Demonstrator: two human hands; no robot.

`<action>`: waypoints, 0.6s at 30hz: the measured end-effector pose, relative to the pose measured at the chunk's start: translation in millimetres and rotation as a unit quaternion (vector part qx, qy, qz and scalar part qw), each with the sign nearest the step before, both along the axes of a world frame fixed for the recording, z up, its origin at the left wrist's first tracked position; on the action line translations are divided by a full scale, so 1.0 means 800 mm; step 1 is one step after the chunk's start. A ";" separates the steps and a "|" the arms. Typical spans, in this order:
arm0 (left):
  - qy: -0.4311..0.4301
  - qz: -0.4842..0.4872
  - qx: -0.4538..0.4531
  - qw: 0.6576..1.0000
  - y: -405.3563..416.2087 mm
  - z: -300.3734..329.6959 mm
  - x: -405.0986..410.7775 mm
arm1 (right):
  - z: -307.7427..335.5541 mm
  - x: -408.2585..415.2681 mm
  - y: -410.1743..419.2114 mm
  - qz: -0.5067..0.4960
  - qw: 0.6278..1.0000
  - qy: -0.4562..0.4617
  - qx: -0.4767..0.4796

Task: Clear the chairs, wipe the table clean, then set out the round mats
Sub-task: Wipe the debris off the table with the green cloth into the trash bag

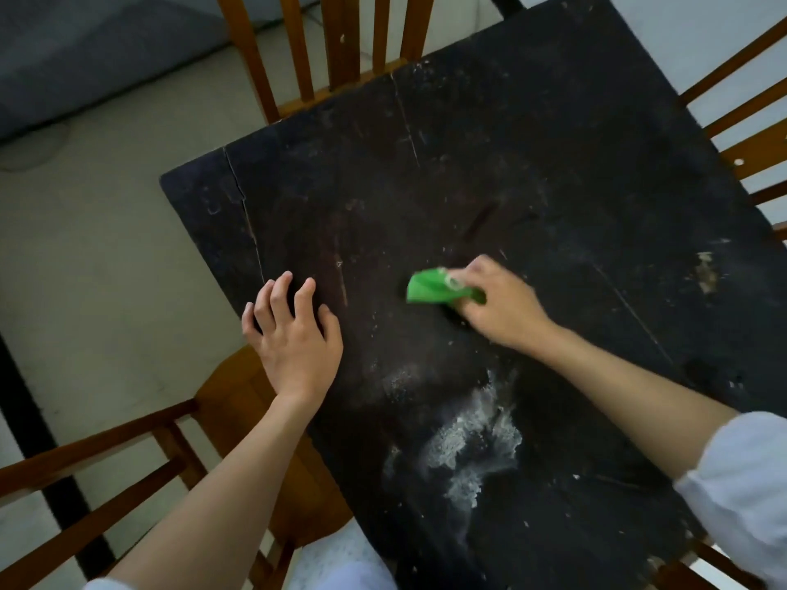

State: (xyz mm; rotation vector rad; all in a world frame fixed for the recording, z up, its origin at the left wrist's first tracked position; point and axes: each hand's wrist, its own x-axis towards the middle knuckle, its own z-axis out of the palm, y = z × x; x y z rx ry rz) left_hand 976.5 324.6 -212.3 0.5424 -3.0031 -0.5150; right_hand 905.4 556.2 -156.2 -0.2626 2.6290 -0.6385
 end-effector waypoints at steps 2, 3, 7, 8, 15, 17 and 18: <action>0.003 -0.002 -0.001 1.000 0.001 0.001 -0.002 | -0.006 -0.048 0.022 -0.122 0.987 0.090 0.051; 0.004 -0.003 -0.002 1.000 0.001 0.001 -0.001 | -0.007 -0.071 0.029 -0.166 0.977 0.111 0.077; -0.002 -0.002 -0.001 1.000 -0.001 0.000 0.001 | -0.016 -0.052 0.011 -0.146 0.975 0.107 0.132; -0.003 -0.002 0.001 1.000 0.000 0.000 0.001 | -0.013 -0.023 0.004 -0.101 0.983 0.101 0.116; -0.010 -0.006 0.009 1.000 0.000 0.003 0.000 | 0.020 0.089 -0.004 0.091 0.995 -0.014 -0.031; -0.007 -0.007 0.007 1.000 0.000 0.003 0.000 | 0.009 0.035 -0.018 -0.001 0.998 0.067 -0.005; -0.007 -0.008 0.006 1.000 0.000 0.003 0.000 | 0.005 0.009 -0.030 -0.036 0.996 0.083 0.015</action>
